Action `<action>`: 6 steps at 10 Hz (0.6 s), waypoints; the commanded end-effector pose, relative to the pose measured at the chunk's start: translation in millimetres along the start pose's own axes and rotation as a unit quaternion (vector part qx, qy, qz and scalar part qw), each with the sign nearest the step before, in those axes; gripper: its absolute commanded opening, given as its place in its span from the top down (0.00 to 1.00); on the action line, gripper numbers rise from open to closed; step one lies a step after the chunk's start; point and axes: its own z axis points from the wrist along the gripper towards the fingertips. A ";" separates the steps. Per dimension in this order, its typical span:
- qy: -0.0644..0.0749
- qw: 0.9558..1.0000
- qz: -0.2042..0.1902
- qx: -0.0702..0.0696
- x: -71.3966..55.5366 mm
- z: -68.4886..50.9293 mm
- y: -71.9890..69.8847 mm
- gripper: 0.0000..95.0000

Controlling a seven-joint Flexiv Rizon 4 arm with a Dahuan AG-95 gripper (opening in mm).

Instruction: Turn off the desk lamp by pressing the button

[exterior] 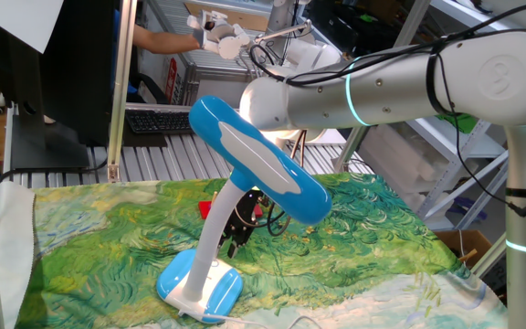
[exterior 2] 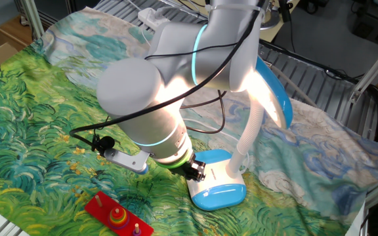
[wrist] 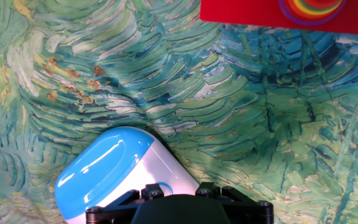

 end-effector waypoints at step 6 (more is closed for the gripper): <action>0.003 1.000 0.000 0.004 -0.6 2.8 0.7 0.60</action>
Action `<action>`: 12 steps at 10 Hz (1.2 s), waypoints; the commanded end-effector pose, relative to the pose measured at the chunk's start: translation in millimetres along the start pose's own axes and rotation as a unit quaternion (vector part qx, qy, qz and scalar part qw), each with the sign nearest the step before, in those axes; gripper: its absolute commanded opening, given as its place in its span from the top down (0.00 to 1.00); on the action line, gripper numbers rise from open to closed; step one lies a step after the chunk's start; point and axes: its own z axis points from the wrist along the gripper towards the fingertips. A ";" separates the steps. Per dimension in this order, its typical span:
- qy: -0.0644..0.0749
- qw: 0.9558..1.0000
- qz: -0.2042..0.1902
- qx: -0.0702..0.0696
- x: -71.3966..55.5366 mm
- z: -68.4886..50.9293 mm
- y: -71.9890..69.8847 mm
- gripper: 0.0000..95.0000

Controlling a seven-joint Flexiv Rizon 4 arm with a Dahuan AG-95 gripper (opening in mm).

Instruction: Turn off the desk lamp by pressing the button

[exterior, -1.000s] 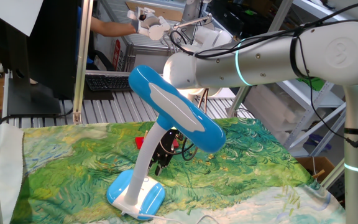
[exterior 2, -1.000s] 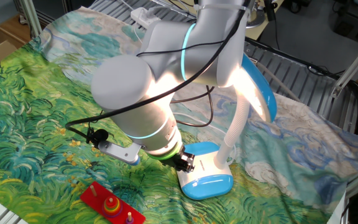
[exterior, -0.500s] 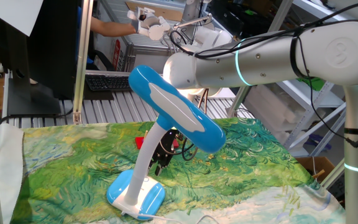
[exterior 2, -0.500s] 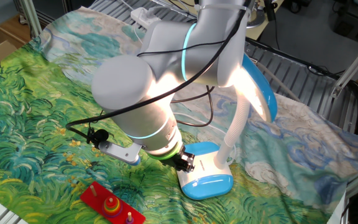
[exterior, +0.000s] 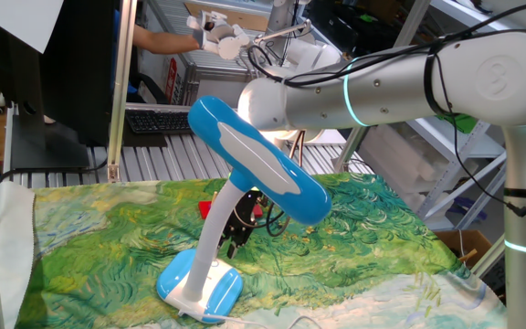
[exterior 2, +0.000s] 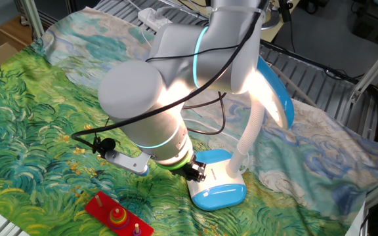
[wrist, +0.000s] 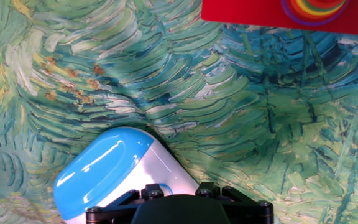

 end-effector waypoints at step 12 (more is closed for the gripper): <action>0.001 1.000 0.003 0.005 -2.4 3.0 0.9 0.80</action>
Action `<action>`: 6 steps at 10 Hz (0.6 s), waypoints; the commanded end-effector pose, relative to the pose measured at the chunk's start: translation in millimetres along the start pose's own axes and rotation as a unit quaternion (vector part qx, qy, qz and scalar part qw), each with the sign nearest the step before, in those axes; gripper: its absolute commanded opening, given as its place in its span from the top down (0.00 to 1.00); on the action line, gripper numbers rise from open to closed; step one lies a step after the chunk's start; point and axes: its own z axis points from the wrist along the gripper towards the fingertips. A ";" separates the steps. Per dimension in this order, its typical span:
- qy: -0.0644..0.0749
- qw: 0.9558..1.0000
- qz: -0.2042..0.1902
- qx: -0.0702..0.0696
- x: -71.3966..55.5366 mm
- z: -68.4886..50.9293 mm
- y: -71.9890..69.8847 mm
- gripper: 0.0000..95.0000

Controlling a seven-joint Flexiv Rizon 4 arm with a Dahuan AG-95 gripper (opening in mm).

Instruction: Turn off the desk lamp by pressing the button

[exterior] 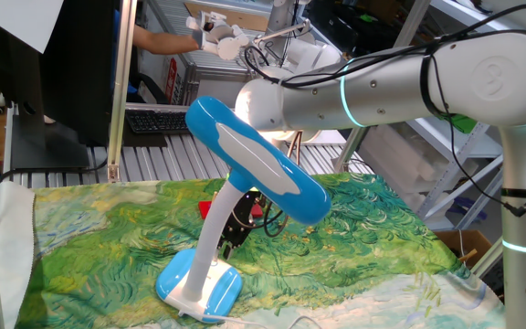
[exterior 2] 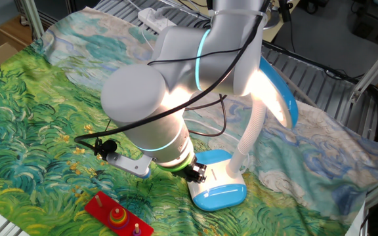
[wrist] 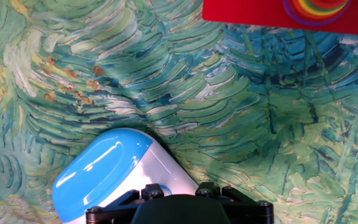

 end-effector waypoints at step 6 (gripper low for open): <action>-0.005 1.000 -0.002 -0.006 -0.5 -1.2 -1.0 0.60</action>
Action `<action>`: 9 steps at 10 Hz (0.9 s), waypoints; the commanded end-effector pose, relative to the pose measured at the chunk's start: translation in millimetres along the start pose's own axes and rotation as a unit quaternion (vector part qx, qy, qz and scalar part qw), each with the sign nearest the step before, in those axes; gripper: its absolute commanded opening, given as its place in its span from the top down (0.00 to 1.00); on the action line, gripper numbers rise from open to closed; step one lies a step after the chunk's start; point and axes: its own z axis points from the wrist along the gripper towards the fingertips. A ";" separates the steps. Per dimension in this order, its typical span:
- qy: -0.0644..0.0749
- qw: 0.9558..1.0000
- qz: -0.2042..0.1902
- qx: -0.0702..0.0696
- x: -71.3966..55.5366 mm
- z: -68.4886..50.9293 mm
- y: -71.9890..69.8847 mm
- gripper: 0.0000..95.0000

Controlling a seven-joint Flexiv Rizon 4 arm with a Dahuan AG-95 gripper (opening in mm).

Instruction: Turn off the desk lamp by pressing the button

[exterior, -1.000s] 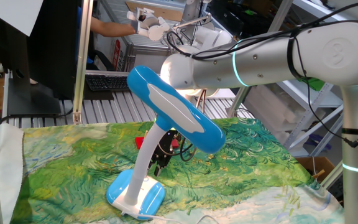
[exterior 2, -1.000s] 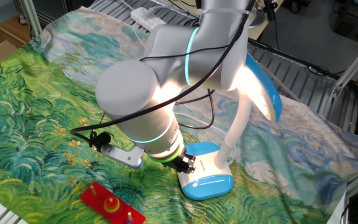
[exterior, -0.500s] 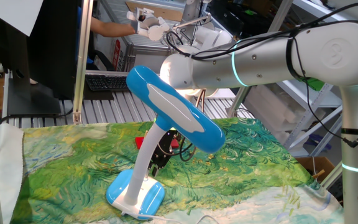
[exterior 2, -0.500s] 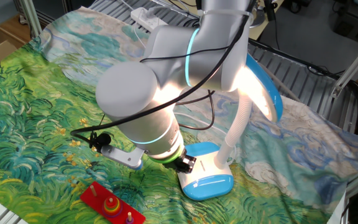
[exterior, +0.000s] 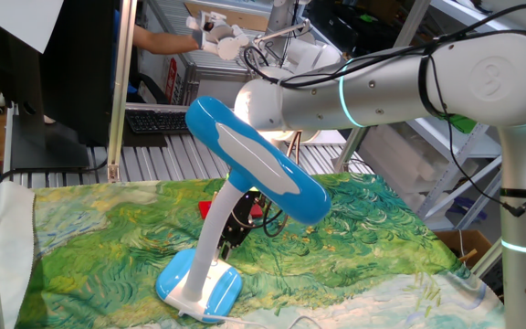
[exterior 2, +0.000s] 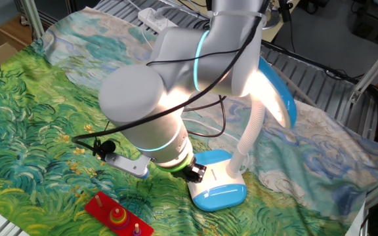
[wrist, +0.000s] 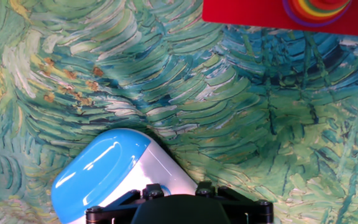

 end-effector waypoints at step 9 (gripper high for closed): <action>-0.002 1.000 -0.004 0.000 -5.1 3.9 -5.9 0.60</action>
